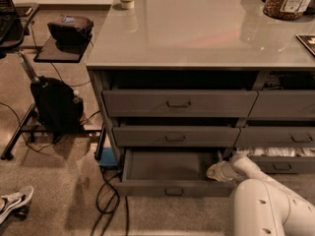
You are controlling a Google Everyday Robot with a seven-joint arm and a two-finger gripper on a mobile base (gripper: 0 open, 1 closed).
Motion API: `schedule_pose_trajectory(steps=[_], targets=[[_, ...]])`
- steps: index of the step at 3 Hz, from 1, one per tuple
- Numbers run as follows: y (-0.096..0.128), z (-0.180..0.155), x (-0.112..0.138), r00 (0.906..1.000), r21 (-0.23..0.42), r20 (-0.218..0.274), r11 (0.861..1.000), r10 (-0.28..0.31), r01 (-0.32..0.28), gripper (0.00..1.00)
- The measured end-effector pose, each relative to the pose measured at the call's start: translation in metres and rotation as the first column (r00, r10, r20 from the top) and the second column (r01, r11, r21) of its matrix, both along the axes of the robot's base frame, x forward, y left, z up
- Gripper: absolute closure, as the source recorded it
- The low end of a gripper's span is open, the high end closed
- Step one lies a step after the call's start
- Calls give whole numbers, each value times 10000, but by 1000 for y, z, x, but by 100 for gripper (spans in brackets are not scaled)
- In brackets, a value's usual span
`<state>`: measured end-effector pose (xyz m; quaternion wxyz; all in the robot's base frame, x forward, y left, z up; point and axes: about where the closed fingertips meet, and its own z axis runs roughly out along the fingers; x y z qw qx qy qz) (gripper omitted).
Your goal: Open bottom drawer
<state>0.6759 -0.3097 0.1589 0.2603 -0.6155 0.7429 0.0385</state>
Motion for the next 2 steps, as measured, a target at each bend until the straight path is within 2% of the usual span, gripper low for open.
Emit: schedule_pose_trajectory(steps=[2], targets=[[0, 0, 0, 10000, 1, -1, 10000, 1, -1, 34]])
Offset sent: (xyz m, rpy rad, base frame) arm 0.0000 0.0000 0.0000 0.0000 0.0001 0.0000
